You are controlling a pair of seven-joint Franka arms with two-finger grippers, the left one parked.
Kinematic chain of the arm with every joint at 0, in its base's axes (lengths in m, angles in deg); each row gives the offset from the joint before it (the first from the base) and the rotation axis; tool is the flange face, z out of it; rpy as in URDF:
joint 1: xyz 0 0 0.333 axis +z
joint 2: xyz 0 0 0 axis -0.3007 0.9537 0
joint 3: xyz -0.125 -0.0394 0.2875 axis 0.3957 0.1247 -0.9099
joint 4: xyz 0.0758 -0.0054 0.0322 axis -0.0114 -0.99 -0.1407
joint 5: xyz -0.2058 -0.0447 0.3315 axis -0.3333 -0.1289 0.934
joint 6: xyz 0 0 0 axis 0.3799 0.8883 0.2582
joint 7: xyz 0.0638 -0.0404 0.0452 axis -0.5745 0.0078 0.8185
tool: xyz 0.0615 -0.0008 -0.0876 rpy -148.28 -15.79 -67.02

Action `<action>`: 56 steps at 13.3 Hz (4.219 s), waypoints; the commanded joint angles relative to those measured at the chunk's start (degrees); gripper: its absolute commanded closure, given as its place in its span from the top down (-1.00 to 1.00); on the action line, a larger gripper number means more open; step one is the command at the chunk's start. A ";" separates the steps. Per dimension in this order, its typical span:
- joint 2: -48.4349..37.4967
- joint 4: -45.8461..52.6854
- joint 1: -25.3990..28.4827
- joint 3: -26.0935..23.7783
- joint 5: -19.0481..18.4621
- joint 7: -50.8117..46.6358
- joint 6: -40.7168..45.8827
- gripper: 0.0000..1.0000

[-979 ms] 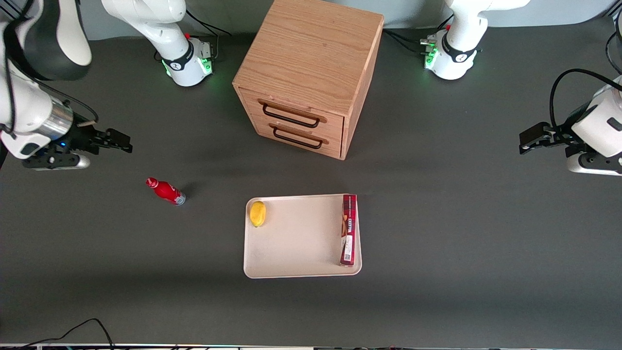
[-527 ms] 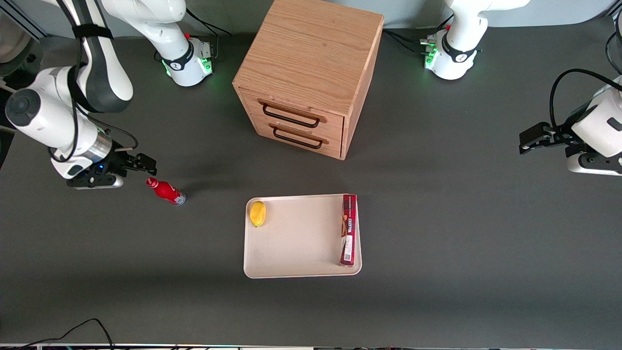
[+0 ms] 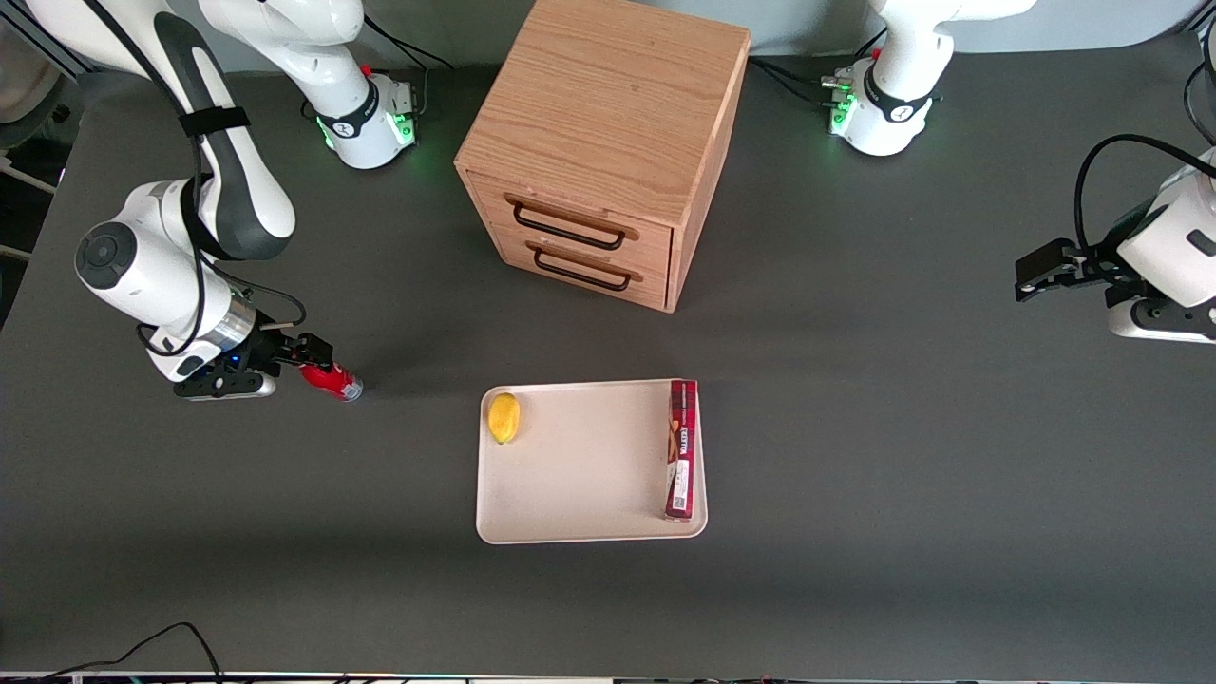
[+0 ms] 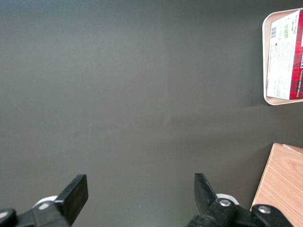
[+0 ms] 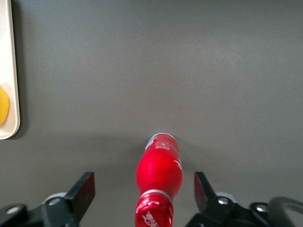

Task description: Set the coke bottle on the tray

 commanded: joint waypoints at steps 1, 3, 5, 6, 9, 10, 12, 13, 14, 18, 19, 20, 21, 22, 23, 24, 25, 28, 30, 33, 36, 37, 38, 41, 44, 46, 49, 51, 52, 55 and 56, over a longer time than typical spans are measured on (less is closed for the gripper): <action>-0.38 -0.36 -0.04 -0.13 0.60 1.18 -0.70 -0.99; -0.64 -0.63 -0.04 -0.13 0.52 1.61 -0.70 -1.00; -0.73 -0.63 -0.04 -0.13 0.60 1.62 -0.62 -1.00; -0.73 -0.63 -0.04 -0.13 0.52 1.62 -0.53 -1.00; -2.22 -0.46 -0.12 -0.13 0.52 1.61 2.01 -1.00; -2.49 -0.37 -0.12 -0.13 0.51 1.70 2.28 -1.00; -1.97 1.38 -0.30 -0.04 0.51 2.05 4.12 0.96; -1.96 2.00 -0.47 -0.04 0.51 1.97 4.83 1.00; -1.96 3.05 -0.39 -0.04 0.60 1.88 6.22 1.00; -3.97 12.96 -0.48 -0.04 0.52 1.44 22.53 1.00; -5.29 16.21 -0.56 0.04 0.51 1.53 28.42 1.00; -6.70 19.29 -0.56 0.04 0.43 1.53 33.87 1.00; -8.10 22.37 -0.56 -0.04 -0.10 1.53 39.23 1.00; -9.33 26.05 -0.48 -0.13 -1.23 1.44 44.85 1.00; -9.78 29.31 -0.39 -0.13 -1.24 1.53 49.70 1.00; -10.48 32.04 -0.21 -0.13 -1.24 1.44 52.96 1.00; -11.10 33.11 -0.21 -0.13 -1.33 1.44 54.39 1.00; -11.72 29.54 -0.83 -0.04 -1.33 2.31 51.62 1.00; -11.98 22.08 -1.00 -0.04 -1.42 3.36 43.02 1.00; -11.37 9.08 -1.62 -0.04 -1.42 4.78 25.56 1.00; -8.30 1.40 -1.09 -0.13 -3.44 4.43 11.10 1.00; -7.07 1.13 -1.00 -0.22 -3.70 4.25 9.42 1.00; -6.11 0.95 -1.00 -0.22 -5.10 3.90 8.45 1.00; -5.22 -1.77 -1.00 -0.83 -5.73 2.93 3.17 0.97; -5.04 -3.26 -1.00 -1.62 -5.81 1.18 1.15 0.82; -4.87 -4.93 -1.00 -1.63 -5.81 1.18 -1.57 0.75; -4.69 -5.55 -1.00 -1.63 -5.81 1.18 -2.55 0.06; -4.78 -5.55 -1.09 -1.63 -5.81 1.18 -2.46 -0.72; -4.78 -5.55 -1.09 -1.63 -5.81 1.18 -2.46 -1.00; -4.86 -5.55 -1.18 -1.63 -5.81 1.18 -2.29 -1.00; -5.13 -5.47 -1.18 -1.63 -5.81 1.18 -2.11 -1.00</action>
